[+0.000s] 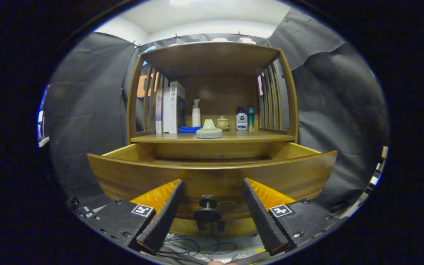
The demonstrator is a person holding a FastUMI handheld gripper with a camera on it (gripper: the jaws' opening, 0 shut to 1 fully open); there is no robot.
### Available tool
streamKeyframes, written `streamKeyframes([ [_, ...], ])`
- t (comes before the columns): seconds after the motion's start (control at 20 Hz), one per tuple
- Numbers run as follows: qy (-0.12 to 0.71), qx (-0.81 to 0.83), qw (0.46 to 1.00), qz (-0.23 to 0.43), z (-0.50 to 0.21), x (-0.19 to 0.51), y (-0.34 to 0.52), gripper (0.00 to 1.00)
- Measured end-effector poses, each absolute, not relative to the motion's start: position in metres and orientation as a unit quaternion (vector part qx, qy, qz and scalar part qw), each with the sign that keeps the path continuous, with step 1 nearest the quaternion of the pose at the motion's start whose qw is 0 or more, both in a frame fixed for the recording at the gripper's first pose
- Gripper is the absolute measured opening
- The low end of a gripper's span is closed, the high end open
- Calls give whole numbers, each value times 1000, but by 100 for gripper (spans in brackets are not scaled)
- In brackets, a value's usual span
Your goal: Pull open the drawer, take out the items inside it, and place them on the countertop above the cabinet.
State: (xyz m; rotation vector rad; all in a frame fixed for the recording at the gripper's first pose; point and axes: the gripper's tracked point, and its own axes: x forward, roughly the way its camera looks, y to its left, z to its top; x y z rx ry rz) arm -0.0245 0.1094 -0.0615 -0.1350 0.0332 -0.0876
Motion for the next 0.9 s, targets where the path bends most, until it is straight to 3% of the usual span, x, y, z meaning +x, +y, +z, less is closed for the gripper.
streamKeyframes([
  [0.9, 23, -82, 995, -46, -60, -10, 113, 99],
])
